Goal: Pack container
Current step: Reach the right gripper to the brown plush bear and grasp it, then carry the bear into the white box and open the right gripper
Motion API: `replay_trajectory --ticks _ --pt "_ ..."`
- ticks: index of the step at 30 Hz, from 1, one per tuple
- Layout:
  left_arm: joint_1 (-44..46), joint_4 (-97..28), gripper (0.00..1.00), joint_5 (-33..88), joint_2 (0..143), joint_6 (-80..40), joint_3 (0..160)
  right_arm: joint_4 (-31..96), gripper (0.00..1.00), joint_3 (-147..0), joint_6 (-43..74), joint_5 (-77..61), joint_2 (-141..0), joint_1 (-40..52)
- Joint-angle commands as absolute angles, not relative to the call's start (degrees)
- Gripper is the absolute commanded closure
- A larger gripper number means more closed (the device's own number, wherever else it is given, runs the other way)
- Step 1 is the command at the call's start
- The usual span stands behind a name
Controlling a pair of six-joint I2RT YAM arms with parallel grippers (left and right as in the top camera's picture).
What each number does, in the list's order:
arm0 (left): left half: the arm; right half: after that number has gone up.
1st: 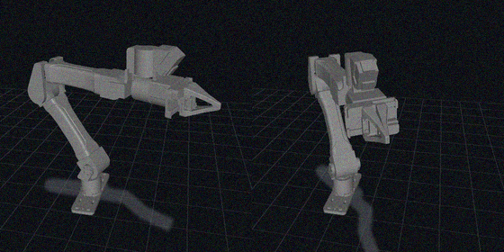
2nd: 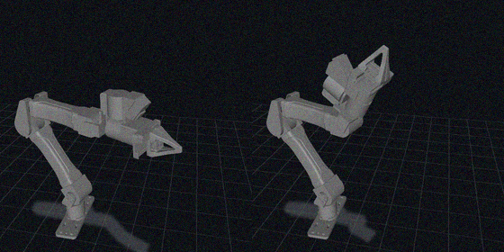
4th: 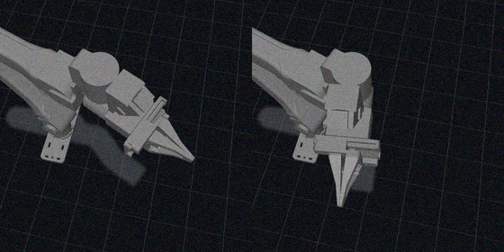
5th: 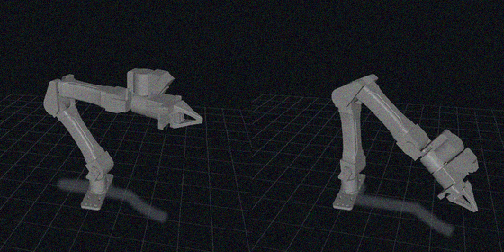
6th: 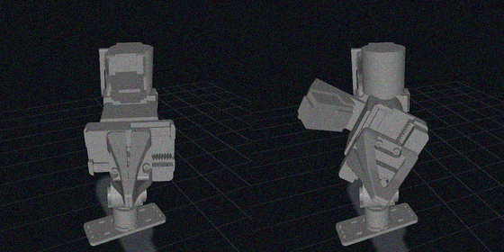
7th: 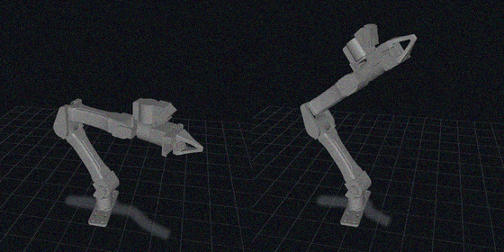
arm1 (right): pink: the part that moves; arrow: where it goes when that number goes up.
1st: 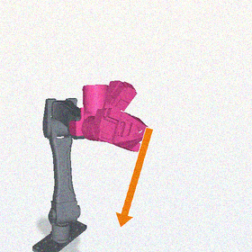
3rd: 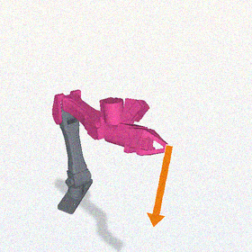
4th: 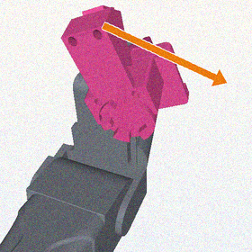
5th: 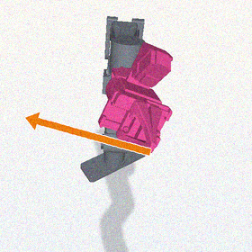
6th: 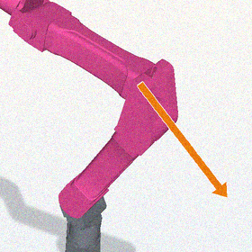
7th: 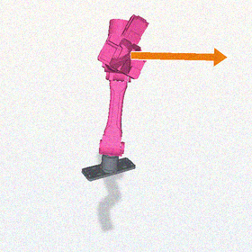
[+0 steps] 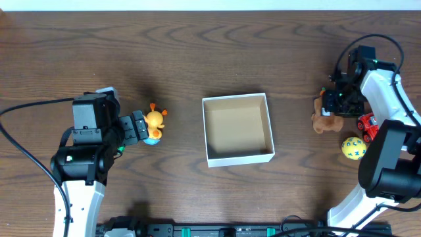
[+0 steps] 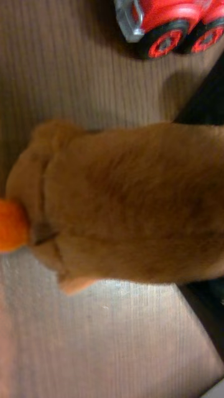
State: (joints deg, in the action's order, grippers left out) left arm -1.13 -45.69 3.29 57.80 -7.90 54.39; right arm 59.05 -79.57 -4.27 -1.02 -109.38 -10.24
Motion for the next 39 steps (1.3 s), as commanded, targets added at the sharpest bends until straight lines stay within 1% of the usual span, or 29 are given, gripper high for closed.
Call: replay_trajectory --ticks 1,2,3,9,14,17,21,24,28,35,39 --pt "-1.3 -45.8 0.02 3.9 57.8 -8.4 55.5 58.5 0.82 -80.7 -3.6 -0.4 -108.9 -8.3" --pt "-1.3 -45.8 0.02 3.9 57.8 -8.4 55.5 58.5 0.93 -80.8 -3.2 -0.4 -108.4 -7.9" --pt "-1.3 -45.8 0.02 3.9 57.8 -8.4 55.5 58.5 0.99 -81.0 -3.2 -0.4 -108.0 -7.5" --pt "-1.3 -45.8 0.02 3.9 57.8 -8.4 55.5 59.2 0.99 -83.4 -3.2 -0.4 -102.0 -4.2" --pt "-1.3 -45.8 0.02 3.9 57.8 -8.4 55.5 58.7 0.99 -85.9 -1.8 -0.4 -92.9 2.0" --pt "-1.3 -45.8 0.02 3.9 57.8 -8.4 55.5 57.5 0.99 -86.0 2.6 -0.4 -88.0 6.8" --pt "-1.3 -45.8 0.02 3.9 57.8 -8.4 55.5 57.6 0.99 -86.0 11.8 -0.4 -84.4 15.4" --pt "-1.3 -45.8 0.02 3.9 57.8 -8.4 55.5 57.6 0.99 -85.6 18.1 -0.1 -84.6 22.2" --pt "-1.3 -45.8 0.02 3.9 57.8 -8.4 55.5 58.0 0.99 -83.7 27.7 4.7 -86.4 28.9" --pt "-1.3 -45.8 0.02 3.9 57.8 -8.4 55.5 58.0 0.99 -79.4 34.1 4.1 -90.8 32.1" --pt "-1.3 -45.8 0.02 3.9 57.8 -8.4 55.5 58.0 0.99 -77.0 34.3 2.5 -93.2 32.1"
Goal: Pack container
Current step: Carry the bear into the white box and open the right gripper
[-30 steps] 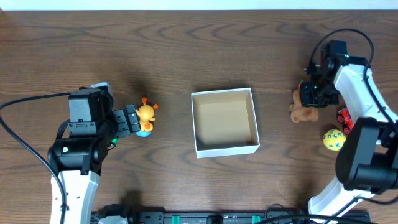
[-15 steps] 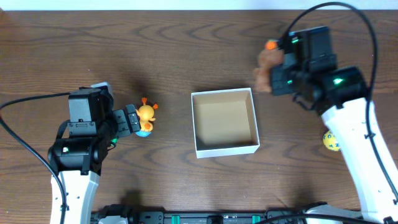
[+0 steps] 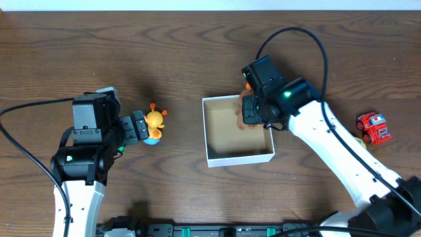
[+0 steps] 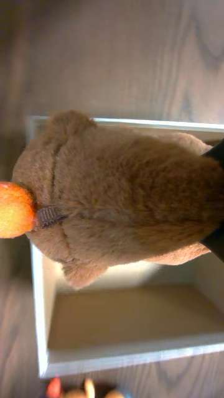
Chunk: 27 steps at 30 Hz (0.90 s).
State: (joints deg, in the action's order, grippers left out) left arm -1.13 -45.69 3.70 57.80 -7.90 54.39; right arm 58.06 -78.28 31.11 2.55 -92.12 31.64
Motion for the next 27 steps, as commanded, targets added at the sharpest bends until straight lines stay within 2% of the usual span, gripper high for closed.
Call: replay_trajectory --ticks 1,6,8,10,16,18,27 --pt "-1.3 -45.8 0.02 3.9 57.8 -8.4 55.5 57.9 0.99 -76.5 34.3 2.5 -93.8 32.1" --pt "-1.3 -45.6 0.02 3.9 57.8 -8.4 55.5 56.7 0.99 -75.7 33.6 2.8 -97.3 31.9" --pt "-1.3 -45.6 0.02 3.9 57.8 -8.4 55.5 55.6 0.95 -75.7 32.9 2.9 -98.8 31.8" --pt "-1.3 -45.6 0.02 3.9 57.8 -8.4 55.5 54.1 0.81 -75.7 32.9 3.3 -100.6 31.6" --pt "-1.3 -45.6 0.02 3.9 57.8 -8.4 55.5 52.4 0.71 -75.7 32.9 4.0 -105.3 31.3" --pt "-1.3 -45.6 0.02 3.9 57.8 -8.4 55.5 52.2 0.59 -75.7 32.8 4.8 -105.7 31.3" --pt "-1.3 -45.6 0.02 3.9 57.8 -8.4 55.5 53.9 0.45 -81.3 25.8 4.9 -101.4 31.2"
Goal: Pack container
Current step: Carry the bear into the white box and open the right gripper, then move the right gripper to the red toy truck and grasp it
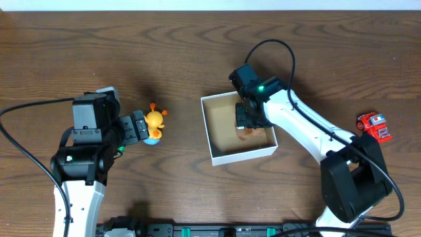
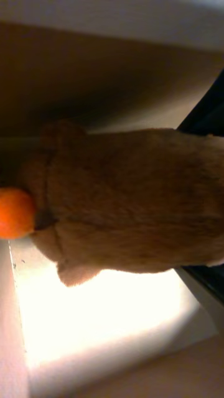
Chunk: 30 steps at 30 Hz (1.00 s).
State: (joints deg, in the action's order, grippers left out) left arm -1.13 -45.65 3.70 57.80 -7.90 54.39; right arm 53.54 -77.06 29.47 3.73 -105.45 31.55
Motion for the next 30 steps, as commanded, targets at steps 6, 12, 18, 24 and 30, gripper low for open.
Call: replay_trajectory --ticks 6,12,18,24,30 --pt "-1.3 -45.6 0.02 3.9 57.8 -8.4 55.5 59.0 0.15 -91.4 24.1 8.9 -92.4 26.3" --pt "-1.3 -45.6 0.02 3.9 57.8 -8.4 55.5 64.9 0.05 -92.9 21.2 8.4 -85.1 8.7" --pt "-1.3 -45.4 0.02 3.9 57.8 -8.4 55.5 71.7 0.01 -91.2 13.8 8.4 -86.5 -11.4" --pt "-1.3 -45.1 0.02 3.9 58.0 -8.4 55.5 68.3 0.01 -84.1 4.4 8.4 -90.2 -24.2" --pt "-1.3 -45.1 0.02 3.9 58.0 -8.4 55.5 60.6 0.01 -79.4 -2.3 6.1 -95.9 -29.6"
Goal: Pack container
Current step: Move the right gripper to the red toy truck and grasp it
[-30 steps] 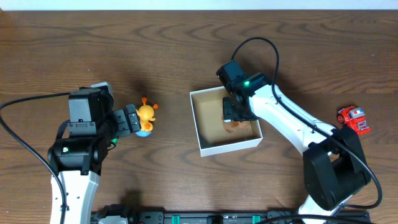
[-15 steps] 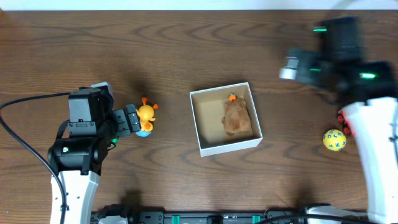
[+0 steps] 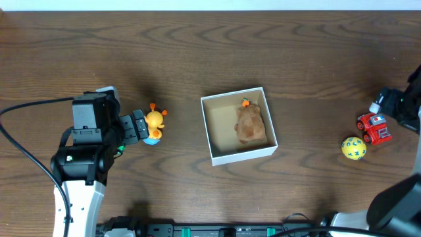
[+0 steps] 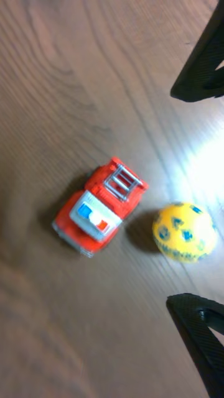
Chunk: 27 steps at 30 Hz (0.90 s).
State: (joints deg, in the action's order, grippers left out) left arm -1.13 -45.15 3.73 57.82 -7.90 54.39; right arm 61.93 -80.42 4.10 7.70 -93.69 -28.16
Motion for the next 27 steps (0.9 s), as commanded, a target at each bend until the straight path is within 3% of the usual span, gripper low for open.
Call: replay_trajectory --ticks 1,23,27 --pt "-1.3 -45.1 0.02 3.9 58.0 -8.4 55.5 59.7 0.01 -79.4 -3.0 5.5 -97.0 -30.0" --pt "-1.3 -44.3 0.02 3.9 58.0 -8.4 55.5 52.8 0.01 -79.4 -10.4 0.6 -110.7 -30.0" --pt "-1.3 -44.3 0.02 3.9 58.0 -8.4 55.5 54.9 0.1 -79.3 -10.4 0.6 -110.7 -30.0"
